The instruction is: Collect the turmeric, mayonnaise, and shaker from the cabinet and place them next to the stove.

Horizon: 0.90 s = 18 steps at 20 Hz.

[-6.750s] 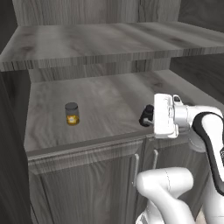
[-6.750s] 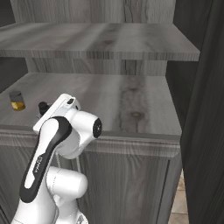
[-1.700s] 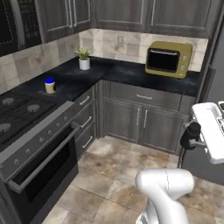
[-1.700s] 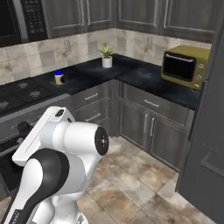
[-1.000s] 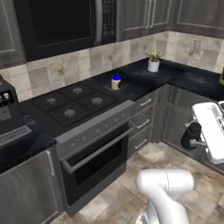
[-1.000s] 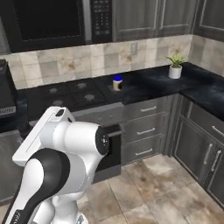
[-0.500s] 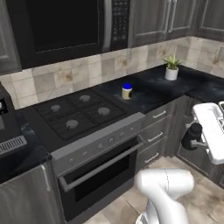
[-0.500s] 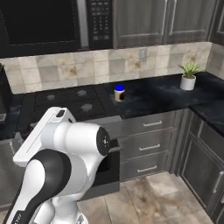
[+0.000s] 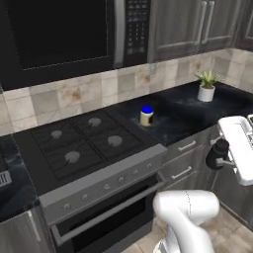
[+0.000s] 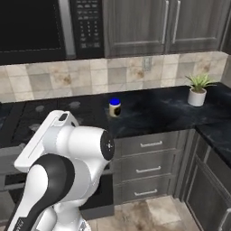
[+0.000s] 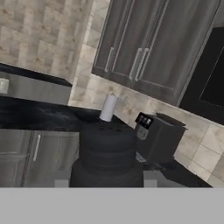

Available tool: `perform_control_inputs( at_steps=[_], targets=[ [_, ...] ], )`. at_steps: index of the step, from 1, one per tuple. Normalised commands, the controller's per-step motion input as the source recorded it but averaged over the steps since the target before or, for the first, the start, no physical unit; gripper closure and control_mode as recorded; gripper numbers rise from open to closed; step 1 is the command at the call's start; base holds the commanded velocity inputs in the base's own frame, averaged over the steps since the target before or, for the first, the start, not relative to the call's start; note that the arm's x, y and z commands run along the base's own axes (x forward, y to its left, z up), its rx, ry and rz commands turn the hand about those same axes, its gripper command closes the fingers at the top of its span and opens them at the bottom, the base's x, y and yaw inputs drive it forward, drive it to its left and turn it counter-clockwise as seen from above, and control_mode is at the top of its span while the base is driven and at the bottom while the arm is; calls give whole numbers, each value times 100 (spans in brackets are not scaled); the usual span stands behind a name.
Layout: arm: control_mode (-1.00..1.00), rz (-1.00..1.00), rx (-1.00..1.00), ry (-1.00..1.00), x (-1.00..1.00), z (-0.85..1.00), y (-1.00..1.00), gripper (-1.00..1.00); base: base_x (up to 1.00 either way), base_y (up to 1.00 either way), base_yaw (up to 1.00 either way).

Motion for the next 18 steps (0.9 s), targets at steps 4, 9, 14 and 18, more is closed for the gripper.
perform_control_inputs(
  at_steps=[4, 9, 14, 18],
  targets=[
    [100, 0, 0, 0, 0, 0, 0, 100, 63, -41, 21],
    [100, 0, 0, 0, 0, 0, 0, 100, 54, -41, 20],
    [100, 0, 0, 0, 0, 0, 0, 100, 46, -36, 20],
    [100, 0, 0, 0, 0, 0, 0, 100, 44, -32, 19]
  ],
)
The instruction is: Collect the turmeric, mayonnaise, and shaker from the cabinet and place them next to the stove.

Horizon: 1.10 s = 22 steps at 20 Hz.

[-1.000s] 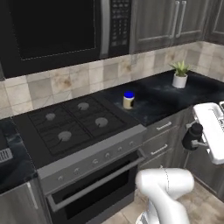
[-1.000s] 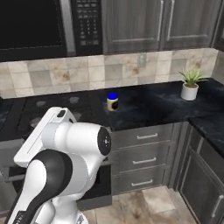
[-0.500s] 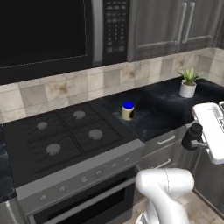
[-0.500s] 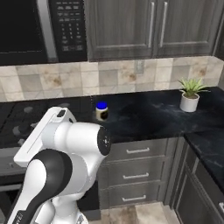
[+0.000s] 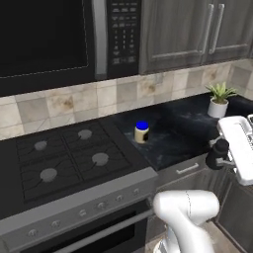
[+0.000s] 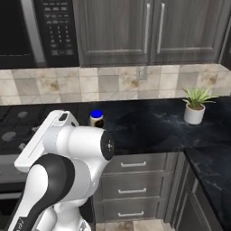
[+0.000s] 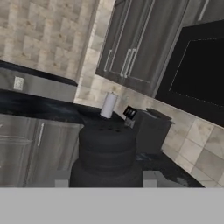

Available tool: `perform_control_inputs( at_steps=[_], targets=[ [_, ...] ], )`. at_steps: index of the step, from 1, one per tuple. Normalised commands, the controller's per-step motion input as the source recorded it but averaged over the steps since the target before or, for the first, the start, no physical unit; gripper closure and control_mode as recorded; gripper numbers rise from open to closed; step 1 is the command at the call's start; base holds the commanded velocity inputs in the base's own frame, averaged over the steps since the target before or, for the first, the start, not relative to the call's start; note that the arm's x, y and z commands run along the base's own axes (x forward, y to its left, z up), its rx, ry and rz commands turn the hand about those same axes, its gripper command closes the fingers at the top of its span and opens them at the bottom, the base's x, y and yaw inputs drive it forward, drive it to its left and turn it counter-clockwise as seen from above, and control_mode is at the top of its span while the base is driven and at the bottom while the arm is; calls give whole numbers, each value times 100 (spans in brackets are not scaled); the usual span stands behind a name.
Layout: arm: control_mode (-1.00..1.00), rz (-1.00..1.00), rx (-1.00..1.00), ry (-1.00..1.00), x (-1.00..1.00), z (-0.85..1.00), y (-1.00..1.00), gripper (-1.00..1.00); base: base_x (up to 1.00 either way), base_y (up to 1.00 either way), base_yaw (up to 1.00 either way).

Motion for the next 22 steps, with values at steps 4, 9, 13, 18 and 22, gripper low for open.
perform_control_inputs(
  at_steps=[4, 9, 13, 18, 22],
  targets=[
    [100, 0, 0, 0, 0, 0, 0, 100, 45, -36, 17],
    [-100, 8, 4, 0, 31, 0, -28, 100, 20, -19, 6],
    [-100, 13, 6, 0, 50, -5, -40, 100, 0, 0, 0],
    [-100, 7, 1, 0, 35, -38, -8, 100, 0, 0, 0],
    [-100, 7, 1, 0, 37, -51, 8, 100, 0, 0, 0]
  ],
)
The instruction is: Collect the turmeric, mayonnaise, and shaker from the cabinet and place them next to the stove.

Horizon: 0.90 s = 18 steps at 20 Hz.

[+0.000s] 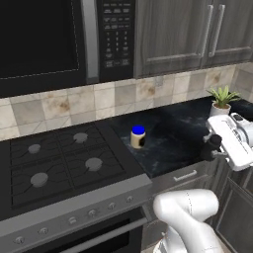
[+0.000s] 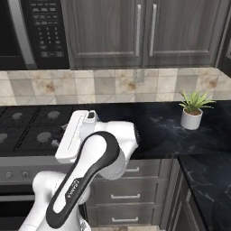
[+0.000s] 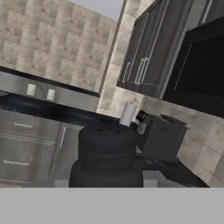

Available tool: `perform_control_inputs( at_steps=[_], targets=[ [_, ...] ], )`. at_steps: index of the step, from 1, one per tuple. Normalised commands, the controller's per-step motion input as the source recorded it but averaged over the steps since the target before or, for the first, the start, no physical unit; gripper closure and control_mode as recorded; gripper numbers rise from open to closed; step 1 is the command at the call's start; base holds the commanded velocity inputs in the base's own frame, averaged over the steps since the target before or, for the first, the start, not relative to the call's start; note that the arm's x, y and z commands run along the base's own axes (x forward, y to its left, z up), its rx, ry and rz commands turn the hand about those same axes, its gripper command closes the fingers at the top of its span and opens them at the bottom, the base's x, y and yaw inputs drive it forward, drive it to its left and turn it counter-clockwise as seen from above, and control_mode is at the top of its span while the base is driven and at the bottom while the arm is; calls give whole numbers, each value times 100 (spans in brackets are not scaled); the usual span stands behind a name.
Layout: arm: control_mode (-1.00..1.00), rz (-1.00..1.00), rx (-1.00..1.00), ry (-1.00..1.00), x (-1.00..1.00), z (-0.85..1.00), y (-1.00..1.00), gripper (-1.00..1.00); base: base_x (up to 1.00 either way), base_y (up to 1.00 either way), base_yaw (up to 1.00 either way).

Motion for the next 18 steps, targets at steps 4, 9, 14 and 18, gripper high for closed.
perform_control_inputs(
  at_steps=[4, 9, 14, 18],
  targets=[
    [-100, 13, 7, 0, 43, -39, 8, 100, 0, 0, 0],
    [-100, 14, 11, 0, 60, -4, 0, 100, 0, 0, 0],
    [-100, 0, 1, 3, 59, -17, 19, 100, 0, 0, 0],
    [-100, 3, 0, 2, 44, -34, 16, 100, 0, 0, 0]
  ],
)
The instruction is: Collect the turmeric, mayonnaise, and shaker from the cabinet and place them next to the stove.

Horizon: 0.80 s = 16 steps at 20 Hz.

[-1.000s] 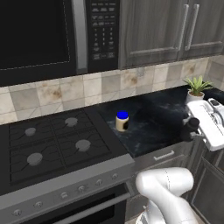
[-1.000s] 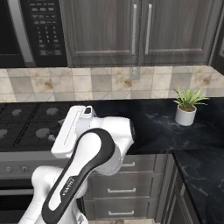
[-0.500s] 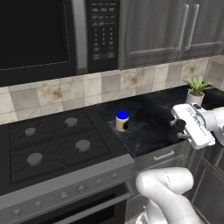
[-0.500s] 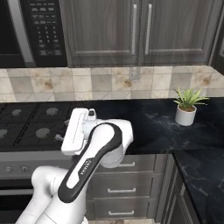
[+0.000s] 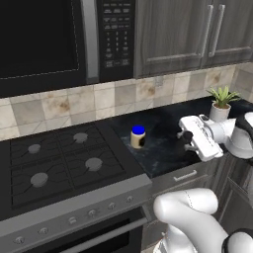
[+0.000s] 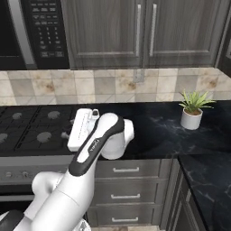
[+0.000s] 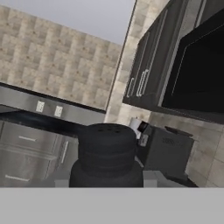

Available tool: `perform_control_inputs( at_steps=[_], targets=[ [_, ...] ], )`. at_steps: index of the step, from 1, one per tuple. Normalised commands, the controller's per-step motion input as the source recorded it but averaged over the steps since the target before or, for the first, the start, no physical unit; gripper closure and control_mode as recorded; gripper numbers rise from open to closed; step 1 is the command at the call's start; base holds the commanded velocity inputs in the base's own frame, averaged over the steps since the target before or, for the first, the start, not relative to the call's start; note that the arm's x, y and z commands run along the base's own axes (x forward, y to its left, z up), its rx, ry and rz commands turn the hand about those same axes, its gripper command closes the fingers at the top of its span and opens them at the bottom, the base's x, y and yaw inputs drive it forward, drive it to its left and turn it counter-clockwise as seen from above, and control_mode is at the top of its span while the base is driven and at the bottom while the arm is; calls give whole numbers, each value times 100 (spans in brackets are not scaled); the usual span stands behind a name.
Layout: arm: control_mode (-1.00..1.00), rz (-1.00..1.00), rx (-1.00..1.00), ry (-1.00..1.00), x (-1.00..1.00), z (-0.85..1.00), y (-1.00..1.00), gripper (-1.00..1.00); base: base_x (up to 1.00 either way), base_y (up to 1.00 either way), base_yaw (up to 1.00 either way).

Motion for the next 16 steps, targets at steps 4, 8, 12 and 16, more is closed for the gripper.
perform_control_inputs(
  at_steps=[4, 8, 12, 16],
  targets=[
    [-100, 3, 0, 0, 23, -38, 0, 100, 0, 0, 0],
    [-100, 0, 0, 0, 13, -38, 0, 100, 0, 0, 0],
    [-100, 0, 0, 0, 21, -39, 10, 100, 0, 0, 0],
    [-100, 0, 0, 0, 22, -42, 5, 100, 0, 0, 0]
  ],
)
